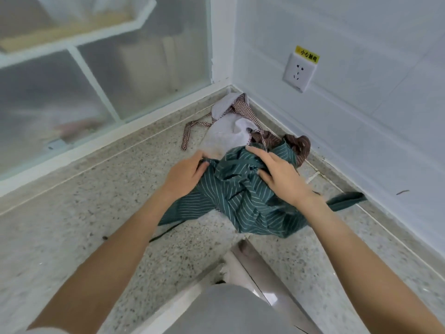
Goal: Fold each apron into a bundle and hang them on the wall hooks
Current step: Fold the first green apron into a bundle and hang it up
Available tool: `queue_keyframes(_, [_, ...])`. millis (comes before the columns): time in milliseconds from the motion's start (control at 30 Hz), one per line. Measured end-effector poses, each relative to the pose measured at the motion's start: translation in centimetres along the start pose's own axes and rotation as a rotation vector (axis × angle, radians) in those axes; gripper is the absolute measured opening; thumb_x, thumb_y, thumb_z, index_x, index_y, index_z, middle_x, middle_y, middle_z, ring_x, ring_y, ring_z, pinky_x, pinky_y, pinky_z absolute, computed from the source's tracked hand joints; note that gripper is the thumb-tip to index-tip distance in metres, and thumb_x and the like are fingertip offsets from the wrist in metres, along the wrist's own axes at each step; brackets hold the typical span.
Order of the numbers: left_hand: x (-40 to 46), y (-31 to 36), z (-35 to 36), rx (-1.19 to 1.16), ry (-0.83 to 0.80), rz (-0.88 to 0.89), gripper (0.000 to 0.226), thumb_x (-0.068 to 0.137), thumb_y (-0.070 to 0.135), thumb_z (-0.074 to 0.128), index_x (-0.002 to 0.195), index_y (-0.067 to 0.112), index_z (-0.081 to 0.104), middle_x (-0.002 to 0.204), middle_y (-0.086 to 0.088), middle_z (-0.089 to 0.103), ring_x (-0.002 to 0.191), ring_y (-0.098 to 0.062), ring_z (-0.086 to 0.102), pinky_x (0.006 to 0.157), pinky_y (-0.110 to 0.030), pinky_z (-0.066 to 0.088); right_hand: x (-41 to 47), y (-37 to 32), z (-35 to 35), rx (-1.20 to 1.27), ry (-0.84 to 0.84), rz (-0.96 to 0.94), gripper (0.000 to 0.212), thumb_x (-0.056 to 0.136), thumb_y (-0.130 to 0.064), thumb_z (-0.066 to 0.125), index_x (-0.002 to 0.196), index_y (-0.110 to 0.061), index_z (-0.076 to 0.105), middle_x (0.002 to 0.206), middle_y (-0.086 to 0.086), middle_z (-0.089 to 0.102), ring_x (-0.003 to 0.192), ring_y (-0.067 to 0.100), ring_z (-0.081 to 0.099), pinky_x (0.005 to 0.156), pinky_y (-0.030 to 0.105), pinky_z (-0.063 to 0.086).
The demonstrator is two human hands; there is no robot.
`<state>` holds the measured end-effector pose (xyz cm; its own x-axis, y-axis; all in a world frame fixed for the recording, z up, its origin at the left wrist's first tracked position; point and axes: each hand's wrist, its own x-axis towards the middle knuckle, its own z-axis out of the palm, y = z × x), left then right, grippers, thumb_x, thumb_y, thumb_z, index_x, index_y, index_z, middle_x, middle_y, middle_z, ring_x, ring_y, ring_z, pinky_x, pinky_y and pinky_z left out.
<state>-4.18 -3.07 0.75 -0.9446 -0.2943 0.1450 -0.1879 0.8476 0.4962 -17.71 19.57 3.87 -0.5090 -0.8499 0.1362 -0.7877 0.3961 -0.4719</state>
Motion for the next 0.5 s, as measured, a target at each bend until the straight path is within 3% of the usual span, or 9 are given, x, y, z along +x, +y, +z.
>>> queue_keyframes(167, [-9.3,2.4,-0.6,0.016,-0.021,-0.119,0.022,0.099,0.032,0.038,0.116,0.024,0.049,0.083,-0.004,0.065,0.065,-0.017,0.058,0.065,-0.036,0.048,-5.8,-2.7,2.2,0.097,-0.125,-0.079,0.049,0.097,-0.014,0.047,0.139,-0.033,0.030,0.116,0.007,0.057,0.090,0.025,0.059,0.078,0.042,0.049])
queue_keyframes(233, [-13.7,3.4,-0.2,0.011,-0.030,-0.173,0.022,0.099,0.032,0.038,0.116,0.027,0.050,0.078,0.002,0.063,0.061,-0.012,0.055,0.060,-0.034,0.046,-8.3,-4.0,3.3,0.154,-0.162,-0.084,0.048,0.096,-0.012,0.048,0.138,-0.031,0.032,0.124,0.007,0.056,0.093,0.023,0.060,0.078,0.036,0.049])
queue_keyframes(367, [-23.9,5.7,0.2,-0.053,0.057,-0.277,0.028,0.096,0.039,0.037,0.111,0.025,0.056,0.083,0.005,0.065,0.067,-0.010,0.057,0.059,-0.030,0.045,-12.5,-7.3,5.6,0.261,-0.178,-0.144,0.051,0.092,-0.010,0.054,0.136,-0.028,0.037,0.129,0.001,0.056,0.115,0.020,0.054,0.092,0.035,0.045])
queue_keyframes(500, [-33.7,8.0,-0.7,-0.153,0.153,-0.409,0.047,0.085,0.054,0.035,0.106,0.021,0.059,0.081,0.002,0.067,0.071,-0.015,0.061,0.062,-0.032,0.046,-14.6,-12.4,7.6,0.331,-0.208,-0.258,0.052,0.088,-0.012,0.061,0.135,-0.022,0.041,0.130,0.000,0.055,0.113,0.015,0.053,0.087,0.020,0.038])
